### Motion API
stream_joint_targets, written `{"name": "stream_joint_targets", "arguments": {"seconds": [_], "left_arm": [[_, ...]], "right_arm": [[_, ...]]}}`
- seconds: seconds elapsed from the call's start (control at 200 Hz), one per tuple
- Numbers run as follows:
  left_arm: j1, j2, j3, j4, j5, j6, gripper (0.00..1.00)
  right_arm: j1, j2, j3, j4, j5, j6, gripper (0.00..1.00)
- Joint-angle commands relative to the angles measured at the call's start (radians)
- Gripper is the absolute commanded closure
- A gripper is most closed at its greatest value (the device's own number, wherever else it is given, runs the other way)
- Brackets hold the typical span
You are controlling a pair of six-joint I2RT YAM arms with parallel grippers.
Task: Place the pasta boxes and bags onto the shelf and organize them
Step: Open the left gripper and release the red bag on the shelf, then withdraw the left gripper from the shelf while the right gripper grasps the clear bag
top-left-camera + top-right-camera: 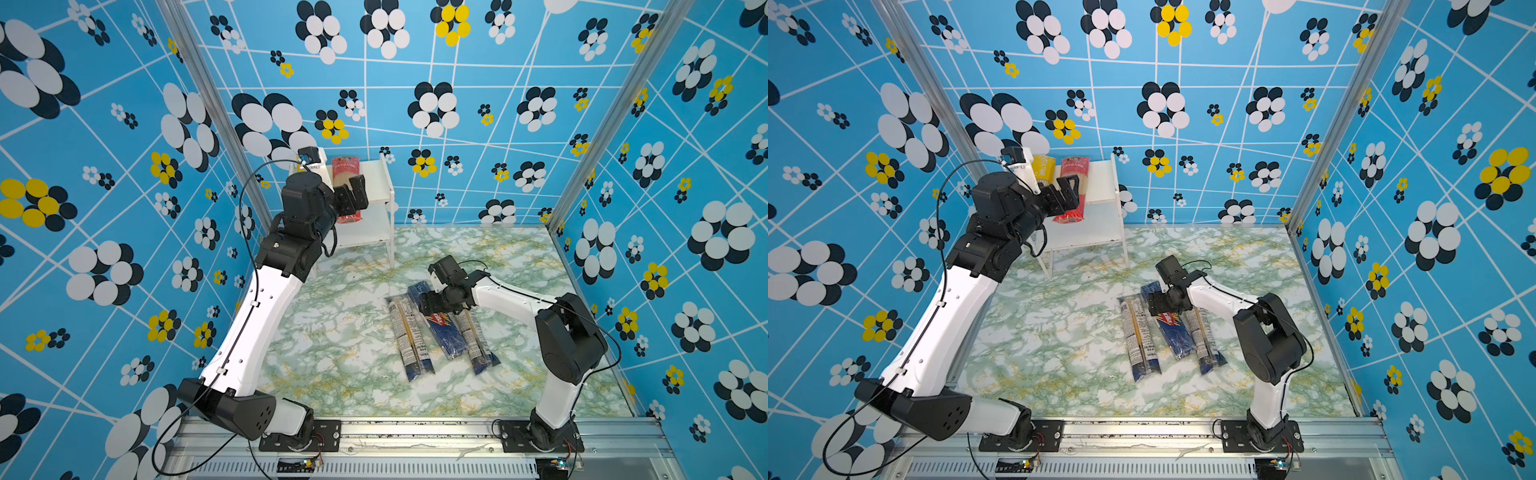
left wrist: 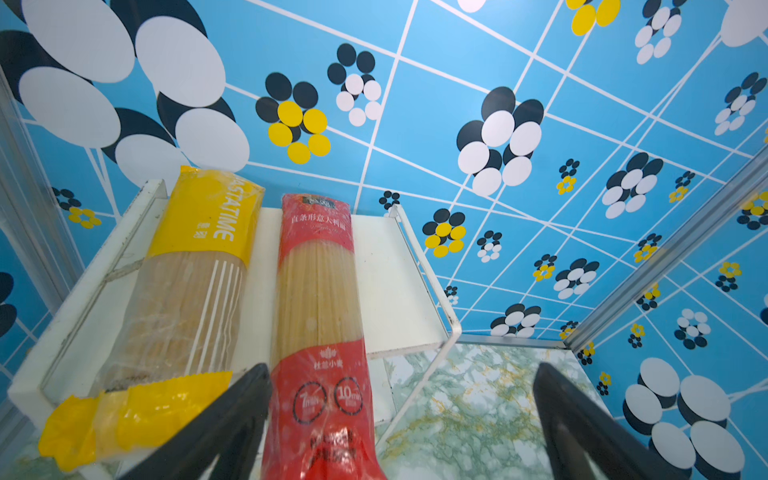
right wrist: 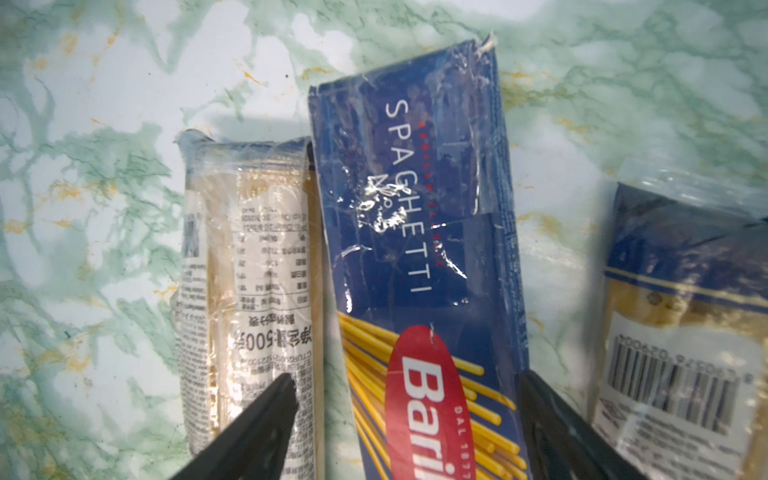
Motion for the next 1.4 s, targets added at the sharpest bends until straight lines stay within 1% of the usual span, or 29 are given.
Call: {"name": "stream_joint_targets", "arguments": {"seconds": [0.0, 0.11, 0.215, 0.375, 0.445, 0.565, 0.89, 1.08, 1.3, 1.395], "left_arm": [[-0.032, -0.097, -0.133, 0.020, 0.005, -0.001, 0.01], [-0.065, -0.198, -0.284, 0.042, -0.016, -0.030, 0.01], [-0.087, -0.280, -0.412, 0.041, -0.036, -0.054, 0.01], [-0.094, -0.377, -0.574, -0.013, -0.065, -0.105, 0.01], [-0.094, -0.411, -0.641, -0.029, -0.071, -0.130, 0.01], [-0.094, -0.458, -0.734, -0.054, -0.064, -0.170, 0.01], [-0.094, -0.533, -0.895, -0.082, -0.046, -0.210, 0.01], [-0.094, -0.550, -0.969, -0.054, -0.032, -0.227, 0.01], [-0.094, -0.540, -1.049, 0.009, 0.024, -0.236, 0.01], [-0.094, -0.537, -1.072, 0.022, 0.039, -0.223, 0.01]], "right_arm": [[0.003, -0.054, -0.022, -0.042, -0.027, -0.020, 0.13], [0.024, -0.070, -0.029, -0.042, -0.018, -0.032, 0.13], [0.069, -0.072, -0.029, -0.044, -0.027, -0.055, 0.13], [0.152, -0.049, -0.009, -0.070, -0.091, -0.108, 0.13], [0.173, -0.026, -0.002, -0.084, -0.128, -0.115, 0.13], [0.186, 0.011, 0.001, -0.104, -0.153, -0.112, 0.13], [0.191, 0.029, -0.013, -0.095, -0.164, -0.104, 0.13], [0.192, 0.055, -0.010, -0.091, -0.187, -0.100, 0.13], [0.193, 0.070, -0.020, -0.078, -0.235, -0.098, 0.13], [0.193, 0.079, -0.018, -0.070, -0.253, -0.093, 0.16]]}}
